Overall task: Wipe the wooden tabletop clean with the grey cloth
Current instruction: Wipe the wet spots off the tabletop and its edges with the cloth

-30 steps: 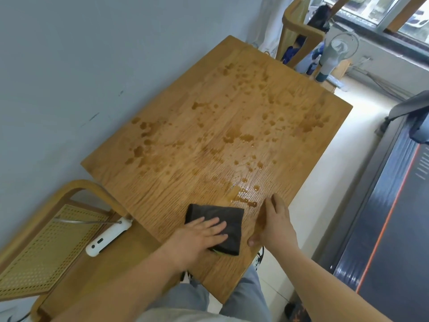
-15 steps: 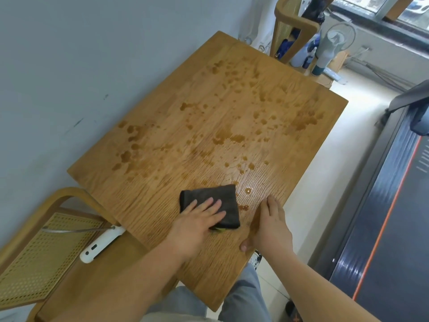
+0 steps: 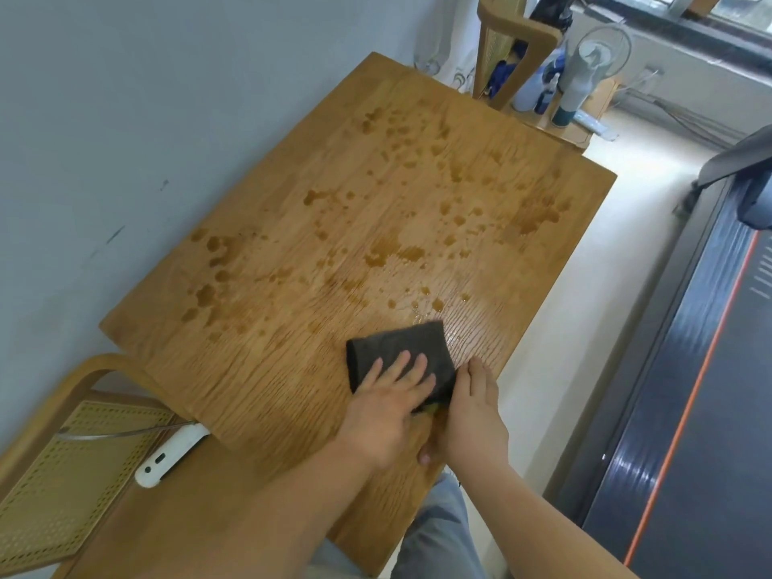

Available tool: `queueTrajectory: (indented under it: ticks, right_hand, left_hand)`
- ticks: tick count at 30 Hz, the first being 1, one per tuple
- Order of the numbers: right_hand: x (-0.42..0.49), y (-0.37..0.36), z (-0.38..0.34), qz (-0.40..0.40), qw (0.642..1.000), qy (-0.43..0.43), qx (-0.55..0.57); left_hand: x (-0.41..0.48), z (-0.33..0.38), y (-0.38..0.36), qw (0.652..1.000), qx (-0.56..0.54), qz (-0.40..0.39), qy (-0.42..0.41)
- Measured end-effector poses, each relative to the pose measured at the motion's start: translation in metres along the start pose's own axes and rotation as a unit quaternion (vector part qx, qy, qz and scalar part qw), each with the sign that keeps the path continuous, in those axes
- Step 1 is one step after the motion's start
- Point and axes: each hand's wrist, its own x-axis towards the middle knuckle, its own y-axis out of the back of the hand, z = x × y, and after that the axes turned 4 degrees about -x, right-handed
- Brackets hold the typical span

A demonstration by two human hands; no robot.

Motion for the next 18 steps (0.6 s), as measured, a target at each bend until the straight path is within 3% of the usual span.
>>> queueTrajectory:
  ticks: [5, 7, 10, 11, 14, 16, 18]
  right_hand:
    - [0.002, 0.003, -0.005, -0.011, 1.000, 0.001, -0.012]
    - [0.001, 0.004, -0.003, -0.017, 1.000, 0.008, -0.011]
    - [-0.001, 0.006, 0.001, -0.023, 1.000, 0.013, -0.017]
    - [-0.001, 0.006, 0.001, -0.021, 1.000, 0.015, -0.018]
    - [0.001, 0.004, 0.002, -0.015, 1.000, 0.019, -0.014]
    - [0.002, 0.002, 0.001, -0.015, 1.000, 0.020, -0.012]
    - [0.002, 0.000, 0.001, -0.016, 1.000, 0.019, -0.004]
  left_hand:
    - [0.004, -0.043, 0.031, 0.981, 0.054, -0.094, -0.164]
    - [0.031, -0.057, 0.050, 0.988, 0.068, -0.069, -0.119]
    - [0.055, -0.043, 0.050, 0.997, 0.003, 0.053, 0.053]
    - [0.054, -0.031, 0.039, 0.995, 0.008, 0.067, 0.069]
    - [0.034, -0.015, 0.012, 0.997, 0.058, -0.003, -0.041]
    - [0.033, -0.035, 0.023, 0.984, 0.090, -0.058, -0.140]
    - [0.055, -0.059, 0.047, 0.972, 0.128, -0.086, -0.178]
